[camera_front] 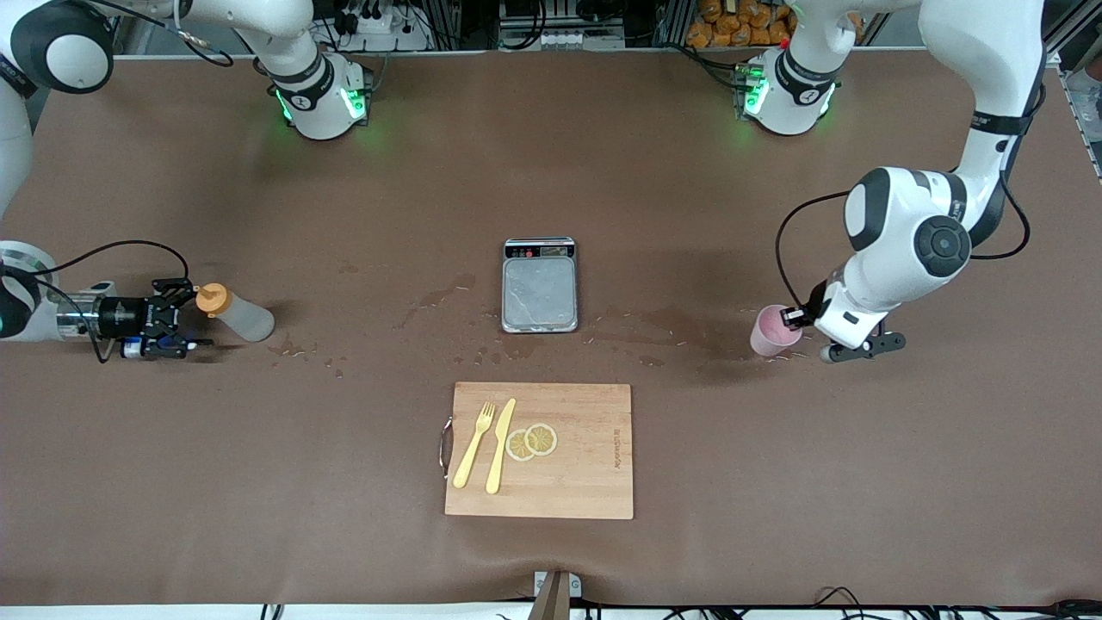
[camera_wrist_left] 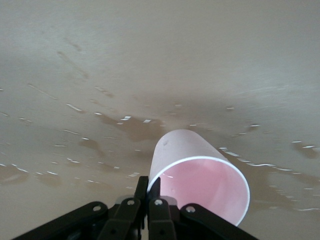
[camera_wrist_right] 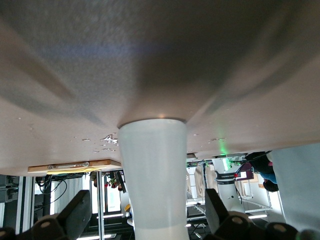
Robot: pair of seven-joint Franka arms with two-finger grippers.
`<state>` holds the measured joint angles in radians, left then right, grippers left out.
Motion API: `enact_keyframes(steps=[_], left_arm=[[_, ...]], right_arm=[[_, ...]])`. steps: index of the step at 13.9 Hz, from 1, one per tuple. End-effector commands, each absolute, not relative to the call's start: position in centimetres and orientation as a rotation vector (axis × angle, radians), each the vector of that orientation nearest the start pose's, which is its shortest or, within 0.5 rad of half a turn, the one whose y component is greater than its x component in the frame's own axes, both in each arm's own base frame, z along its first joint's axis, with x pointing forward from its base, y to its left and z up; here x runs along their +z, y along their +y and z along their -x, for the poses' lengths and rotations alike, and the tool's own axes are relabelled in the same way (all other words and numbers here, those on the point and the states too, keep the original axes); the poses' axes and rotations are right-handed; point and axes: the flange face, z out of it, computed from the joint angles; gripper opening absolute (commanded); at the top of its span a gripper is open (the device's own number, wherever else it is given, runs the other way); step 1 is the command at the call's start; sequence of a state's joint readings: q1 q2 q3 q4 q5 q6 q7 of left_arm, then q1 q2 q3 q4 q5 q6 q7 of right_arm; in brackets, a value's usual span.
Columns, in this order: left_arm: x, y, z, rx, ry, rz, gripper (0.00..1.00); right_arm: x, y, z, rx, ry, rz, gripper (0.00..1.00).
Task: Add sauce to pink cup with both arms
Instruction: 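Carry the pink cup onto the scale with the left gripper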
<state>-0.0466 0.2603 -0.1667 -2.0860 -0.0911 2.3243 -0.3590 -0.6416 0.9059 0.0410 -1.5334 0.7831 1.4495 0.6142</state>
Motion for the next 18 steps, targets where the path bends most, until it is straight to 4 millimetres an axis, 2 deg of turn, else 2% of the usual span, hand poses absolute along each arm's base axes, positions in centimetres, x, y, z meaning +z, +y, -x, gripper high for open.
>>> enact_keyframes(steps=[1,3,5,6,8,12,13,15,16,18], left_arm=[[34.3,-17.3,-57.1,0.116,-0.435,3.232,0.0],[37.0,-22.0,-56.9,0.137,-0.578,3.227,0.0],[39.5,-26.9,-55.6,0.18,-0.665,3.222,0.0],[40.4,-30.1,-54.5,0.192,-0.696,3.224,0.0],[40.8,-35.3,-52.8,0.215,-0.729,3.23,0.0],[38.8,-44.7,-50.1,0.311,-0.771,3.225,0.0],[37.9,-46.3,-49.9,0.31,-0.77,3.223,0.0],[36.0,-48.9,-50.2,0.282,-0.78,3.215,0.0],[34.4,-50.1,-50.1,0.255,-0.776,3.197,0.0],[32.1,-51.3,-49.6,0.206,-0.759,3.172,0.0]], right_arm=[[11.1,-26.3,-54.7,1.123,1.449,1.497,1.0],[10.7,-25.6,-55.0,1.127,1.445,1.506,1.0],[10.6,-24.9,-55.1,1.134,1.428,1.518,1.0],[10.4,-24.6,-55.0,1.145,1.425,1.516,1.0],[10.3,-23.6,-55.2,1.158,1.413,1.528,1.0],[10.4,-23.1,-55.1,1.186,1.393,1.525,1.0],[10.4,-23.0,-55.2,1.186,1.391,1.528,0.95],[10.5,-23.0,-55.2,1.167,1.353,1.547,0.71],[10.3,-23.0,-55.0,1.159,1.335,1.553,0.6],[10.4,-23.0,-55.0,1.155,1.329,1.554,0.39]])
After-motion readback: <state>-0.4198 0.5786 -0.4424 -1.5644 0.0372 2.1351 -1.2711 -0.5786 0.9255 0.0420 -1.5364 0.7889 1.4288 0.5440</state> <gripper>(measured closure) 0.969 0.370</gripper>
